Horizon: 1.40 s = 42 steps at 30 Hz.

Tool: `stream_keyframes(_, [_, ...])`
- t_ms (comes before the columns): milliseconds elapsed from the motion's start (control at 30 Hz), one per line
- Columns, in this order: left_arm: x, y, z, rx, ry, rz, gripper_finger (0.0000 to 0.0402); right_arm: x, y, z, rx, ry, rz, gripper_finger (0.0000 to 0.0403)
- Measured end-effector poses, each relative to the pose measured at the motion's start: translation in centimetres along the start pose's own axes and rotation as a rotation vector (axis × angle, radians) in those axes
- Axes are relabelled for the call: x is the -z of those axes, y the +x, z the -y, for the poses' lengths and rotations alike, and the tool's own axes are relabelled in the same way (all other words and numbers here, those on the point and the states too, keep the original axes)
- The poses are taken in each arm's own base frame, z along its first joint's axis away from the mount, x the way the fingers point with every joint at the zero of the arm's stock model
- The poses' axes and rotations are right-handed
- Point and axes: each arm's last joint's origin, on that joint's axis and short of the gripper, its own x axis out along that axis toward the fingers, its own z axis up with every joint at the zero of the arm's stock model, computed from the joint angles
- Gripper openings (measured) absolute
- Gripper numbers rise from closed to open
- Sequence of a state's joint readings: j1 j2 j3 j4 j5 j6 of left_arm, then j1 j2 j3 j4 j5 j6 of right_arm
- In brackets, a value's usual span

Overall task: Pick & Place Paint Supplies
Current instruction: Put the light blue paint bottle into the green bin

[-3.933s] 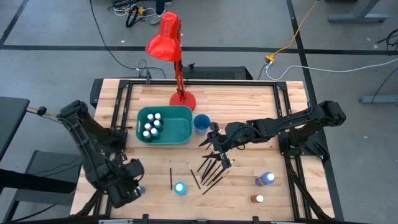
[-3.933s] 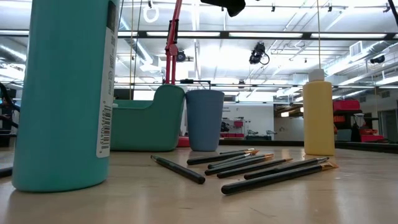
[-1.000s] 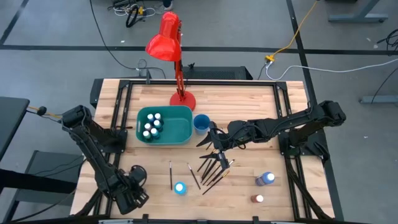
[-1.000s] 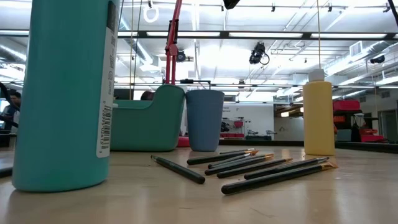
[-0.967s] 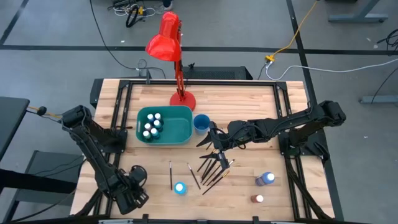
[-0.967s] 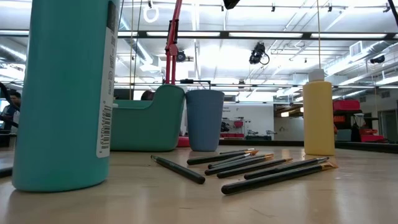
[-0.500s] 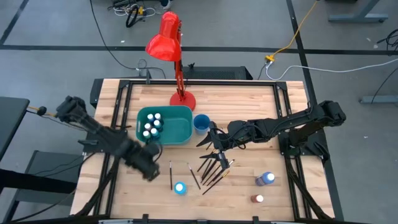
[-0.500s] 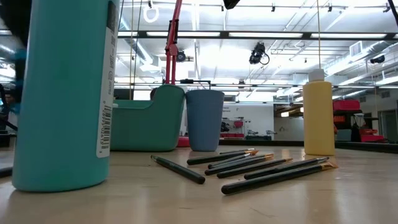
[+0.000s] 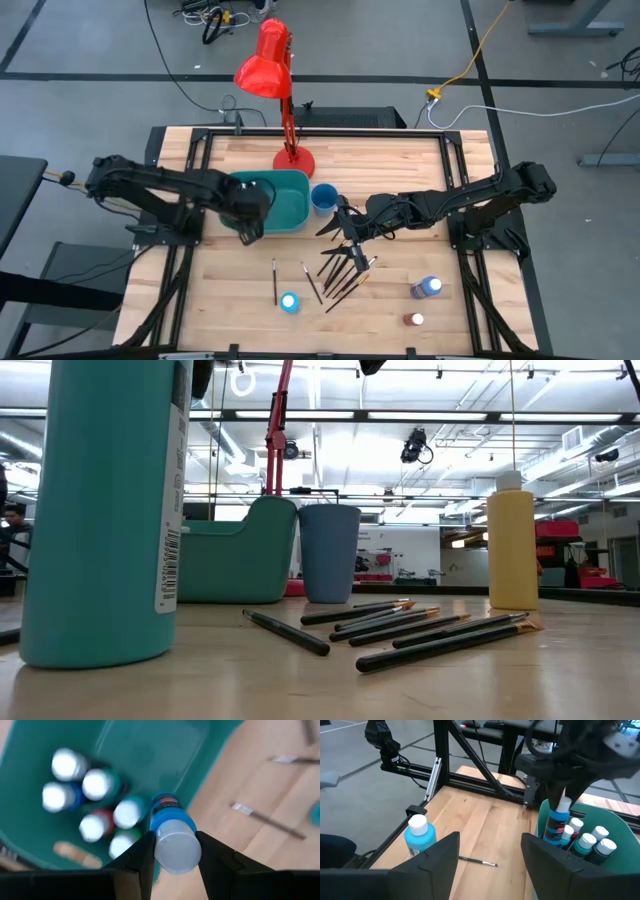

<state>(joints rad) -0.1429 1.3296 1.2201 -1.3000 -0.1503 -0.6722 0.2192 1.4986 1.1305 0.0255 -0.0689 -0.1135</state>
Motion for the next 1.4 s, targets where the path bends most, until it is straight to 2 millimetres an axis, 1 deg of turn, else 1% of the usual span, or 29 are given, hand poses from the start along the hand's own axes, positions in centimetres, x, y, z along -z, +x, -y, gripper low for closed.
stream_keyframes(67, [0.2,0.9,-0.5,-0.003,0.005,-0.055,0.0130,0.0,0.0,0.0,0.000,0.000,-0.004,0.0224])
stream_keyframes(133, [0.2,2.0,-0.5,0.005,0.034,-0.082,0.0130,0.1,0.0,0.0,-0.001,0.000,-0.006,0.0224])
stream_keyframes(300, [0.2,3.7,-0.9,0.001,0.063,-0.087,0.0133,0.1,0.0,0.0,0.000,0.000,-0.006,0.0224])
stream_keyframes(433, [0.5,5.0,-1.6,-0.009,0.027,-0.129,0.0131,0.1,0.0,0.0,-0.001,0.001,-0.012,0.0224])
stream_keyframes(533, [0.8,6.0,-2.1,-0.025,0.010,-0.150,0.0139,0.1,0.0,0.0,-0.001,0.001,-0.013,0.0224])
stream_keyframes(700, [0.8,7.7,-2.1,0.044,-0.030,-0.142,0.0149,0.1,0.0,0.0,-0.001,0.001,-0.013,0.0224])
stream_keyframes(800, [0.8,8.0,-2.0,0.053,-0.030,-0.125,0.0146,0.1,0.0,0.0,-0.001,0.001,-0.013,0.0224])
stream_keyframes(933, [0.8,8.0,-2.0,0.055,-0.033,-0.127,0.0150,0.1,0.0,0.0,-0.001,0.001,-0.013,0.0224])
stream_keyframes(1233, [0.8,7.9,-2.0,0.066,-0.008,-0.131,0.0206,0.1,0.0,0.0,-0.001,0.001,-0.013,0.0224])
stream_keyframes(1300, [0.8,7.9,-2.0,0.063,-0.003,-0.131,0.0213,0.1,0.0,0.0,-0.001,0.001,-0.013,0.0224])
stream_keyframes(1400, [0.9,7.9,-2.1,0.054,-0.003,-0.145,0.0212,0.1,0.0,0.0,-0.001,0.001,-0.013,0.0224])
